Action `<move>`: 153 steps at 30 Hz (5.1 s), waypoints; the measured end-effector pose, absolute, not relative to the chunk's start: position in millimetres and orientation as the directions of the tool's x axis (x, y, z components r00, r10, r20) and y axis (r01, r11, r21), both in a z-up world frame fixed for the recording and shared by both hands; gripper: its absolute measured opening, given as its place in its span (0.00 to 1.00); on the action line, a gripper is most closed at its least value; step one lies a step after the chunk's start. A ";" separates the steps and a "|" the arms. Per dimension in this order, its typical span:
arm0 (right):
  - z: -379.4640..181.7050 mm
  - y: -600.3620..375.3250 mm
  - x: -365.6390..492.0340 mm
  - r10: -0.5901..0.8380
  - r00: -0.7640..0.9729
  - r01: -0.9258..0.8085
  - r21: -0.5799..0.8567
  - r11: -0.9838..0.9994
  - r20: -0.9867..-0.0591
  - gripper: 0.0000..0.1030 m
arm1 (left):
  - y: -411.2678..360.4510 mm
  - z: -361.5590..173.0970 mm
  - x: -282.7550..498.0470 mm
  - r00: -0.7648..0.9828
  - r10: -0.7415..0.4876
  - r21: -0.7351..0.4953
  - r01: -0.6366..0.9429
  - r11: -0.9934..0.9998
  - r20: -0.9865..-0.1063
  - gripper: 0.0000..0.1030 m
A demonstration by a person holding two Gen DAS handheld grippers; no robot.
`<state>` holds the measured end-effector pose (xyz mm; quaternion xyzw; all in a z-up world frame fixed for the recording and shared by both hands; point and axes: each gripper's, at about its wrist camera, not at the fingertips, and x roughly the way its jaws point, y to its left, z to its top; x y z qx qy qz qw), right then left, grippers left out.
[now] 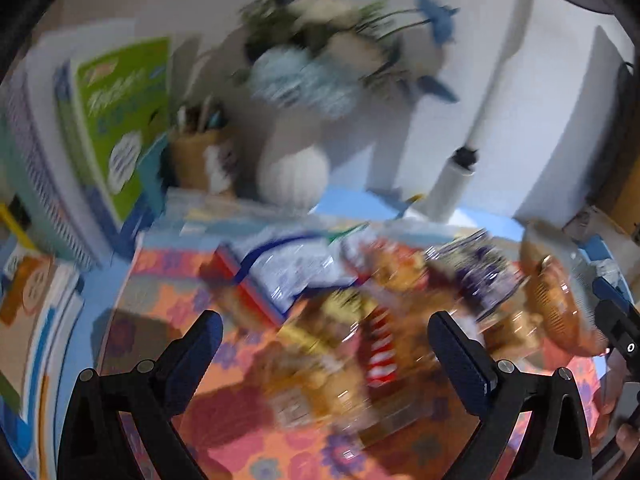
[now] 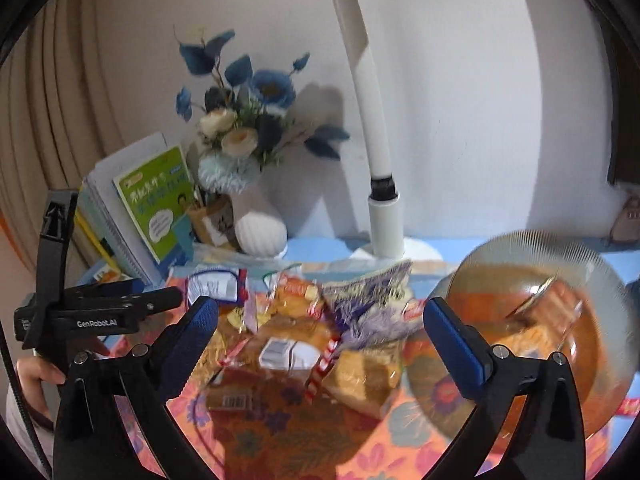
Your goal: Organize snacks
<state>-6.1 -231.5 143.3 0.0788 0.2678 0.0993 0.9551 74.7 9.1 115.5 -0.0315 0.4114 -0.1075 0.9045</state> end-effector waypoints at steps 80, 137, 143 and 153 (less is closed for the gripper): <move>24.4 -264.2 32.5 0.275 0.769 0.017 0.448 0.894 -0.577 0.99 | 20.8 10.3 63.5 0.620 -0.245 -0.225 0.112 0.968 -0.745 1.00; 49.2 -308.0 -34.4 0.490 0.863 -0.235 0.760 0.606 -0.124 0.55 | 19.4 50.9 29.0 0.786 -0.228 -0.194 0.140 0.971 -0.575 0.68; 92.1 -339.9 -59.3 0.494 0.868 -0.285 0.754 0.592 -0.061 0.55 | 2.3 95.5 36.3 0.794 -0.272 -0.234 0.168 0.958 -0.543 0.68; 133.4 -441.6 -54.3 0.395 0.901 -0.107 0.791 0.602 -0.179 0.55 | -136.0 165.2 68.7 0.707 -0.491 -0.246 0.427 0.870 -0.509 0.68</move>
